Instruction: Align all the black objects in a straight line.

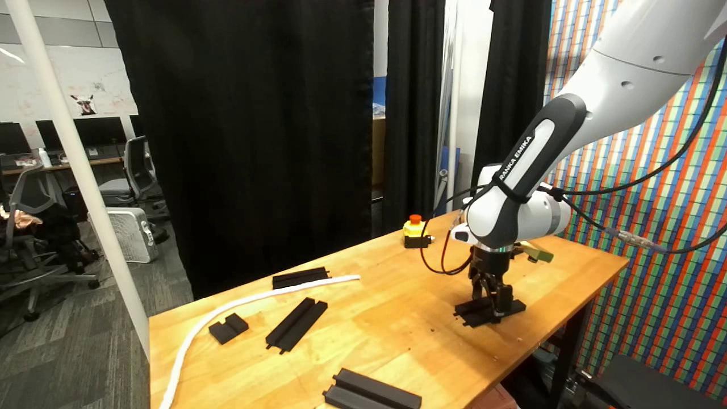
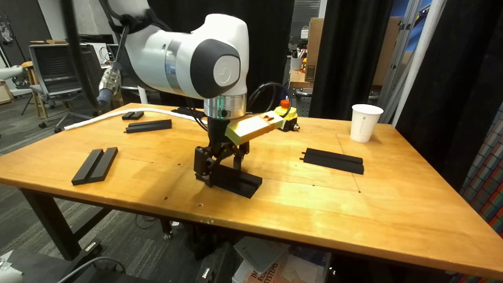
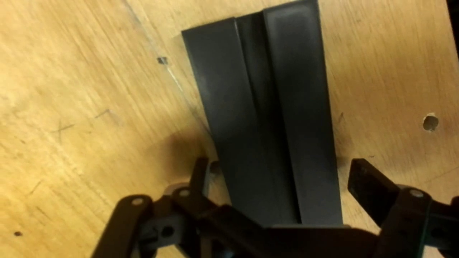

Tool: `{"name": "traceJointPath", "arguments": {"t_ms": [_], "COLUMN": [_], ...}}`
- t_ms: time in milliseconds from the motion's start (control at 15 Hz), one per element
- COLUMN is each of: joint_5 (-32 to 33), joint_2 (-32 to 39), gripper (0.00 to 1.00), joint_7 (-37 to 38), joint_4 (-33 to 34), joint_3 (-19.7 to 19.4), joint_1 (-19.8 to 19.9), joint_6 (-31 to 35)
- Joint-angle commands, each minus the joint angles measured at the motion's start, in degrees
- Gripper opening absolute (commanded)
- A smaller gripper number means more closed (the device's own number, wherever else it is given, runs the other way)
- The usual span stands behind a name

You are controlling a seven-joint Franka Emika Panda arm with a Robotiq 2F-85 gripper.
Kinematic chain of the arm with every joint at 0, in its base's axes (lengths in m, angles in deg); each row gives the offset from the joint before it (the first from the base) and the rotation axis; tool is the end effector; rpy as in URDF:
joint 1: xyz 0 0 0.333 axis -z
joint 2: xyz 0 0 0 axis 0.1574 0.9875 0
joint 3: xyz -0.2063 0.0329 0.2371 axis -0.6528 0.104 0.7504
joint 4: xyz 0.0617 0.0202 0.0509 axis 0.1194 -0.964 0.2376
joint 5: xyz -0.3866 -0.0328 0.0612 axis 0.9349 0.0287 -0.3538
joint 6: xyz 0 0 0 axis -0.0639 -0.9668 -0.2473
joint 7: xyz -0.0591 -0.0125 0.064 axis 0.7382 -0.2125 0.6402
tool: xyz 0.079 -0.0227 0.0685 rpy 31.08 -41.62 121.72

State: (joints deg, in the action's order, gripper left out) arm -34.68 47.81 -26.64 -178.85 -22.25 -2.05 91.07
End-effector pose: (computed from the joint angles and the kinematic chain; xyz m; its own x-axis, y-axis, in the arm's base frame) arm 0.4274 -0.0644 0.2099 0.4515 0.8921 0.0196 0.8917 -0.4503 -0.0461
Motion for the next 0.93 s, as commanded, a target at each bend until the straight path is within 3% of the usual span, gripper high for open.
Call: {"name": "traceJointPath", "arguments": {"t_ms": [0,267,867], "joint_5": [0.3,-0.3,3.0], "joint_2": [-1.5,-1.8,-2.7], "gripper": [0.75,0.46,0.46], "joint_7": [-2.1,-3.6,-6.4], "joint_4": [-2.2,-2.1,0.8], "joint_3": [-0.1,-0.2,-2.3], "joint_1": [0.5,0.8,1.9], "joint_6": [4.2,5.3,2.1]}}
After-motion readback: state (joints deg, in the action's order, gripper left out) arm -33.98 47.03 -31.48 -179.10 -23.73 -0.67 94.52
